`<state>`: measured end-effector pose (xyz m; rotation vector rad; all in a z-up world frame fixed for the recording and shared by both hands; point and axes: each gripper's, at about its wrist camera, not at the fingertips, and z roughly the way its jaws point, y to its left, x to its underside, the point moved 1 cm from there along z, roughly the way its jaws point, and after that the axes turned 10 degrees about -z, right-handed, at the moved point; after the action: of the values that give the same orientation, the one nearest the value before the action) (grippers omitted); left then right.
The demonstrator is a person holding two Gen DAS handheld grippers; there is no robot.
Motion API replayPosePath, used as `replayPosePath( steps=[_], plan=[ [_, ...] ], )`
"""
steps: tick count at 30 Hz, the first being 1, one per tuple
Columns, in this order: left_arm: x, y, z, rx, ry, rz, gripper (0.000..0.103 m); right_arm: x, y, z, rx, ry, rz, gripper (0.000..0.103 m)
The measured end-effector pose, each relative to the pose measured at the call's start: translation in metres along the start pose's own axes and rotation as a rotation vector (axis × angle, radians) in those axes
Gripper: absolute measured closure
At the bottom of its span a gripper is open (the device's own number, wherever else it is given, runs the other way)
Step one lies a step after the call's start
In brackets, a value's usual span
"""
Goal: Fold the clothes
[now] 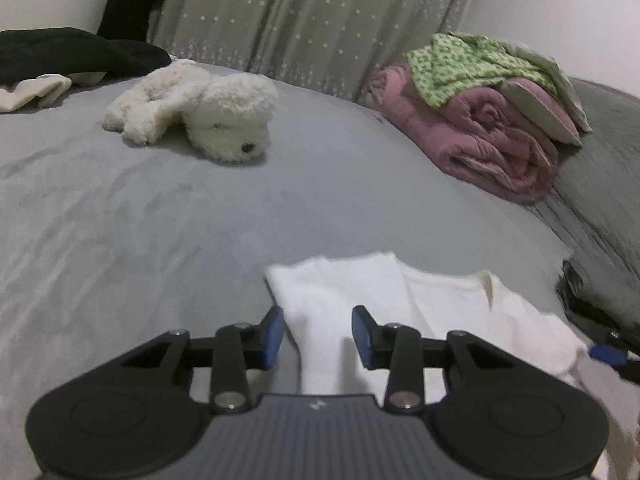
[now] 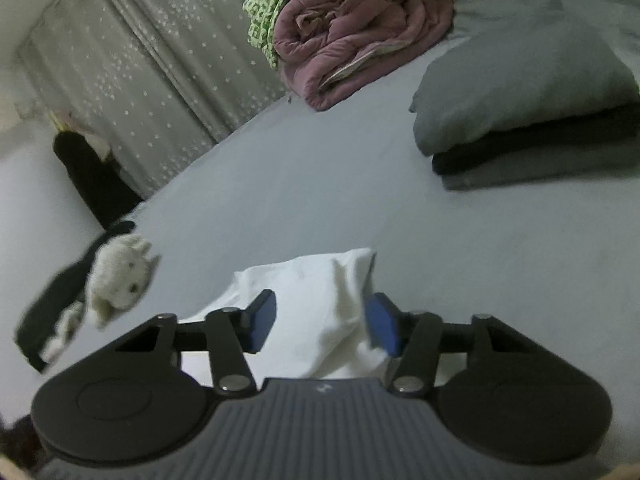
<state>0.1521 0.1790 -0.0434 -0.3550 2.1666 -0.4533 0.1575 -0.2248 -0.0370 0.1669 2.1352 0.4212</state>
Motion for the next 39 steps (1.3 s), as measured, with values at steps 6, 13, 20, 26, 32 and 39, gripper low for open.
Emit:
replayPosePath(
  steps=[6,13,20,26,32,39],
  plan=[
    [0.019,-0.008,-0.018,0.001,-0.035,0.020,0.065,0.010,0.016,0.012,0.036,-0.023,-0.172,0.096],
    [0.033,-0.019,-0.016,0.014,-0.117,0.090,0.065,0.004,0.027,-0.010,0.072,-0.133,-0.238,0.097],
    [0.041,-0.026,-0.012,0.040,-0.118,0.135,0.065,0.012,0.017,-0.004,0.157,-0.084,-0.267,0.099],
    [0.048,-0.023,0.006,-0.010,-0.035,0.170,0.065,0.028,0.012,0.012,0.205,0.008,-0.337,0.099],
    [0.050,-0.026,-0.002,-0.010,-0.051,0.173,0.065,0.029,0.009,0.004,0.182,0.011,-0.331,0.085],
    [0.062,-0.030,-0.019,0.036,-0.093,0.163,0.065,0.035,0.026,-0.016,0.118,0.006,-0.389,0.062]
  ],
)
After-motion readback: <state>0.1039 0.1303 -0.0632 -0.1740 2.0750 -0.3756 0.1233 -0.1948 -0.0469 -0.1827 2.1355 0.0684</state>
